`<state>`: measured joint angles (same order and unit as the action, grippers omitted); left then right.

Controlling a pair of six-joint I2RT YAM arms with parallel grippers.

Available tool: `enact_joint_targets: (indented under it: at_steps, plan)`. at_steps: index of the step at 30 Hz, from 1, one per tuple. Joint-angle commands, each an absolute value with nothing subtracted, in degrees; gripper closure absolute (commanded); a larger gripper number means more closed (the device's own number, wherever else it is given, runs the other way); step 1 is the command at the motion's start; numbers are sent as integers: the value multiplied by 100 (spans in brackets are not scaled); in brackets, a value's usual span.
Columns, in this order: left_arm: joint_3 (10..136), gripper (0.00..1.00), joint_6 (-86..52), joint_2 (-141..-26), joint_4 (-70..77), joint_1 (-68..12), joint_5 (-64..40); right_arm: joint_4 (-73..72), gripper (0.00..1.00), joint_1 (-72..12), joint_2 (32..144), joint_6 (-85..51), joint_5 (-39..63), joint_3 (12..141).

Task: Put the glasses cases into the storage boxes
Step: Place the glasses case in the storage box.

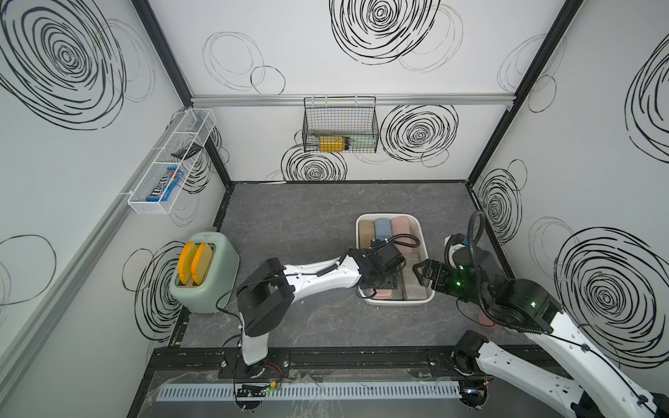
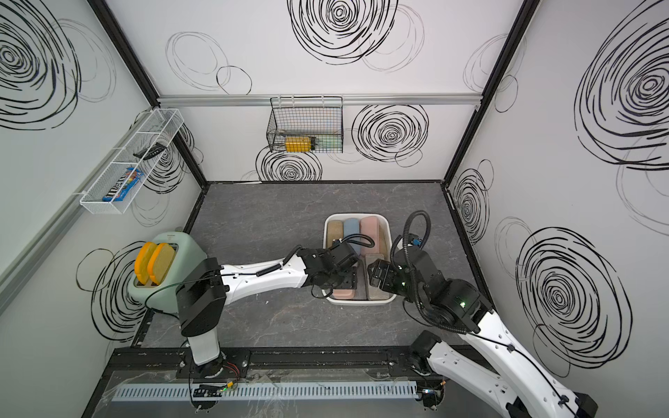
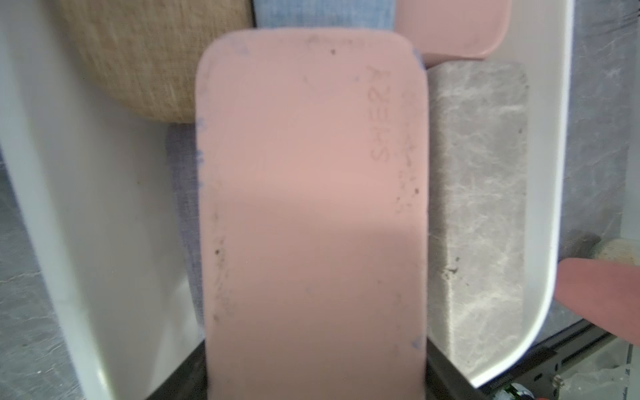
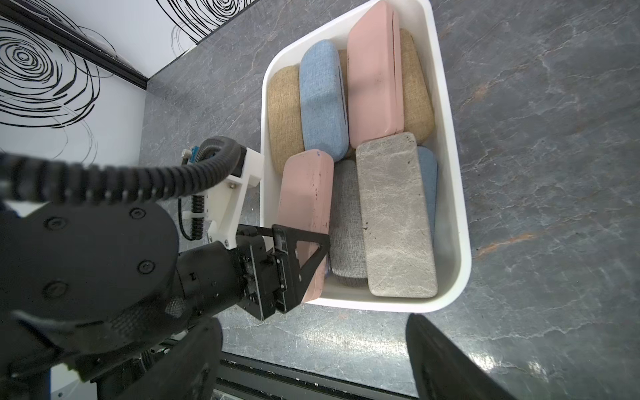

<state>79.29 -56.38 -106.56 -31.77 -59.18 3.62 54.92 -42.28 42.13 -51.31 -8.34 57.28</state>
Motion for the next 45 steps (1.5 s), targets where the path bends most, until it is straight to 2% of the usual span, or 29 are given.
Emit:
enact_joint_targets:
  at_steps: [1, 9, 15, 23, 28, 30, 31, 32, 33, 34, 38, 45]
  plan:
    - [8089, 45, -5634, -10747, -3282, -5853, 352, 5560, 13, -4201, 4257, -5076, -808, 5854]
    - [8264, 46, -5776, -10926, -3284, -6010, 232, 5493, 13, -4200, 4232, -5079, -780, 5784]
    - [8264, 48, -6070, -10621, -3253, -6220, 178, 5489, 13, -4201, 4137, -5135, -769, 5702]
    - [7773, 52, -6274, -10596, -3108, -6216, -223, 5459, 13, -4207, 4087, -5168, -736, 5674]
    - [7761, 50, -6193, -10492, -3130, -6224, -234, 5406, 13, -4201, 3992, -5185, -756, 5540]
    - [7775, 43, -6131, -10590, -3120, -6190, -264, 5327, 13, -4202, 4013, -5186, -717, 5475]
    - [7802, 35, -6092, -10667, -3121, -6179, -299, 5311, 13, -4199, 4046, -5186, -695, 5463]
    - [7849, 22, -6056, -10722, -3128, -6174, -325, 5309, 13, -4206, 4066, -5186, -686, 5462]
    - [7912, 1, -6004, -10793, -3154, -6178, -338, 5317, 13, -4208, 4078, -5177, -683, 5467]
    - [7967, 4, -5951, -10833, -3157, -6179, -326, 5320, 13, -4202, 4073, -5168, -700, 5476]
    - [8143, 4, -5823, -10782, -3137, -6139, -236, 5360, 12, -4201, 4075, -5134, -743, 5491]
    - [8566, 4, -5402, -10238, -3653, -6100, 587, 5365, 12, -4201, 4256, -5069, -772, 5518]
